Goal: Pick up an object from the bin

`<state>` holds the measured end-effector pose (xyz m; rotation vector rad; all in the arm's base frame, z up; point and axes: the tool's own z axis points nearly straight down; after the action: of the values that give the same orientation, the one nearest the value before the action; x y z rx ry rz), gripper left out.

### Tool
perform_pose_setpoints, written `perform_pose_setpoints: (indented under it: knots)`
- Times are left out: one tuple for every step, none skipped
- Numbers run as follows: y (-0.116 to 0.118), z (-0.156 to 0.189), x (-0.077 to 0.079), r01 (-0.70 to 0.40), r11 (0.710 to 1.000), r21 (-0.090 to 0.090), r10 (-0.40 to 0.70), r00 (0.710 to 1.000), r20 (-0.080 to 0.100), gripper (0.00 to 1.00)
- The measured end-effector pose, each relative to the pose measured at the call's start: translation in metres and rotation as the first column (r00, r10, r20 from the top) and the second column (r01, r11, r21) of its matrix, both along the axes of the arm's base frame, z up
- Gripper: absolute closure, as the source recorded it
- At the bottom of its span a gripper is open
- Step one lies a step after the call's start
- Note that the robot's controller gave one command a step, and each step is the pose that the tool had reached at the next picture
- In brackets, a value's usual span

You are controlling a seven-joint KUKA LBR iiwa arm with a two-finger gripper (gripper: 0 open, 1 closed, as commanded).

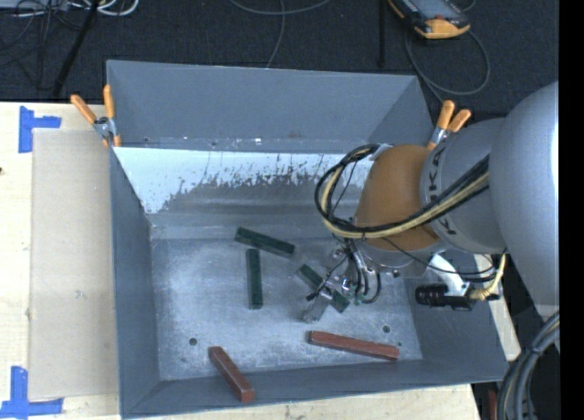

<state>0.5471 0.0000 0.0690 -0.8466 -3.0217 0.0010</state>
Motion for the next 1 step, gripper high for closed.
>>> perform_pose_setpoints:
  knots:
    - [0.0001,-0.0005,-0.0002,-0.003,1.0,-0.001,0.003,1.0,0.001,0.0]
